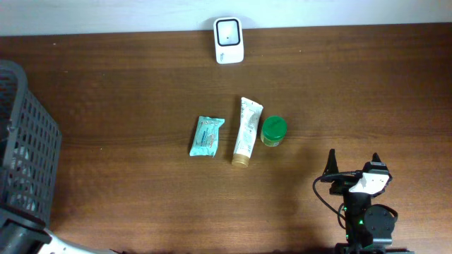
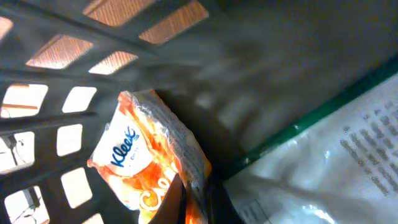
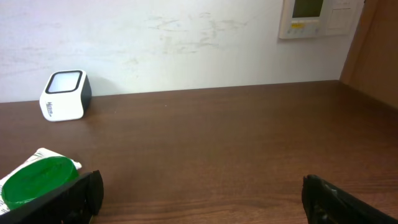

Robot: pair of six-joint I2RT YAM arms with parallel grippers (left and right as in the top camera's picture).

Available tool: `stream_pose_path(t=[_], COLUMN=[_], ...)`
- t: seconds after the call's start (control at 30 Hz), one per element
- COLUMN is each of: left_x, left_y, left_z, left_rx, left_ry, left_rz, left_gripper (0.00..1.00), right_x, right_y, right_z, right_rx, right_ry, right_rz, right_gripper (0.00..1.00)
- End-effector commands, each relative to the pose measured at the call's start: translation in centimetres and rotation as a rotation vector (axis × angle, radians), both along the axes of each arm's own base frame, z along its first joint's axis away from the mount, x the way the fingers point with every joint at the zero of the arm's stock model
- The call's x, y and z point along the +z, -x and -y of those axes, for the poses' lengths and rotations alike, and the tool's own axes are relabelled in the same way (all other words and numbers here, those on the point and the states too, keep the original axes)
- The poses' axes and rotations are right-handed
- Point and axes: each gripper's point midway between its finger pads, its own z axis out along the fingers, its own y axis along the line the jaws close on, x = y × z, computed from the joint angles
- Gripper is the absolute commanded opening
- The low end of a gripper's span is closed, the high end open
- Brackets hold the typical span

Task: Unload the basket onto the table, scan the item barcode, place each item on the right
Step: 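Carry the orange Kleenex pack out and place it left of tissues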

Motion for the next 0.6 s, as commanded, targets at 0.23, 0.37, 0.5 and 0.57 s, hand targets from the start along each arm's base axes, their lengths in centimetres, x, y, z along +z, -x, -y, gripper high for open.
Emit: stream_pose_path(t=[0.23,0.37,0.5,0.57], left_x=[28.0,34.0,28.1,22.1], left_y=[-13.5,-21.3,-24.7,-24.8], left_z=[5.9,21.5,36.1,42.6], left_rx=[-0.291,-0.715,-1.089,-1.241], left_ry=[-0.562,-0.47,-0.124,0.029], left_rz=[0.473,0.765,0.718,0.574], left_gripper=[0.0,0.0,0.0,0.0], right_x=[-0.2,-0.2,-0.2,-0.2], right_y=[0.0,0.0,0.0,0.0], right_z=[0.2,0.2,0.2,0.2], right_rx=[-0.008,-0.009,-0.008,-0.009], right_ry=[0.003,0.003,0.003,0.003], right_rz=[-0.003,-0.003,-0.003,-0.003], right_gripper=[0.98,0.98,0.98,0.98])
